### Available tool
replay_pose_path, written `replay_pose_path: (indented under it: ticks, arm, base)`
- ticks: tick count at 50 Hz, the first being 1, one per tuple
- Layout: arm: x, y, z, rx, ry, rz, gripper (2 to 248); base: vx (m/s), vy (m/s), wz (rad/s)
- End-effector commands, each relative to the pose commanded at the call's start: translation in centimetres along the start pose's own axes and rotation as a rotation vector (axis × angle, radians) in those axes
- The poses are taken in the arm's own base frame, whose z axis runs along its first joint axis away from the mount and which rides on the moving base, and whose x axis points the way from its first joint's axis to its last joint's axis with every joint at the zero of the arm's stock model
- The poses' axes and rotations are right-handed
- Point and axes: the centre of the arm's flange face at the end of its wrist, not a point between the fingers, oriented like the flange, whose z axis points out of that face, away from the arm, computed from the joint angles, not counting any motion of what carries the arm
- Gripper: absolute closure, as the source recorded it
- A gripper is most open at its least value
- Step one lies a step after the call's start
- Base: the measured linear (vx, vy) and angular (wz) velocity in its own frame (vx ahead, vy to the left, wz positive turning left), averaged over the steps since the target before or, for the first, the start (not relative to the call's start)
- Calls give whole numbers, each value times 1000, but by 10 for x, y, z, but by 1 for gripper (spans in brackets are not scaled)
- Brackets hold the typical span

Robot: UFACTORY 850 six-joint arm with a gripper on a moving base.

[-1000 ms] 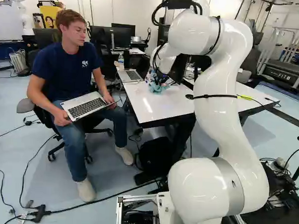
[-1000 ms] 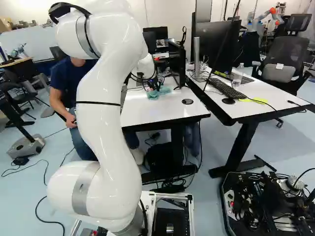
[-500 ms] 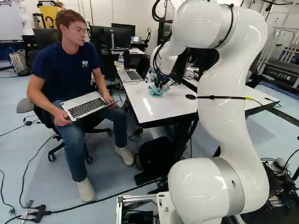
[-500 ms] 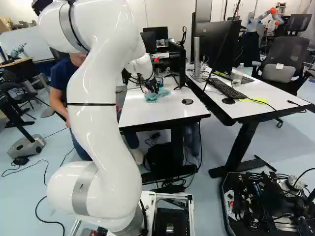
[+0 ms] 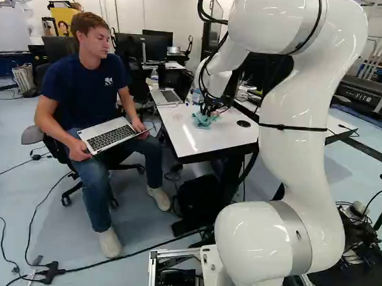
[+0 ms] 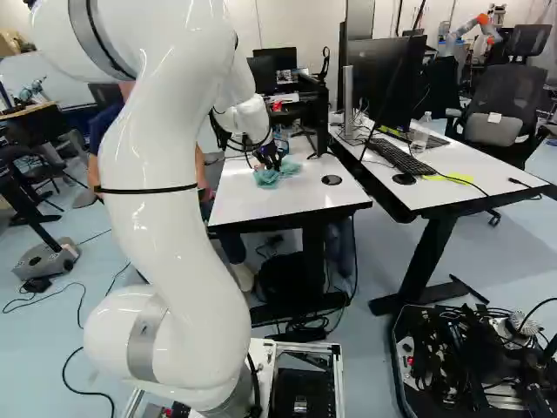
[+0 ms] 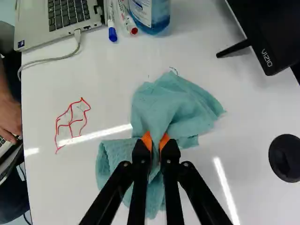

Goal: Clean the table with the green towel

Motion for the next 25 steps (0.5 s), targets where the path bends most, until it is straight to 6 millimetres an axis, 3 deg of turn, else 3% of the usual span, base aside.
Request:
replay_pose_path:
  ticks: [11, 25]
  arm:
    - [-11, 3, -18, -3, 4, 4, 211]
    - [-10, 3, -38, -2, 30, 5, 211]
  base:
    - [0, 0, 0]
    - [0, 0, 0]
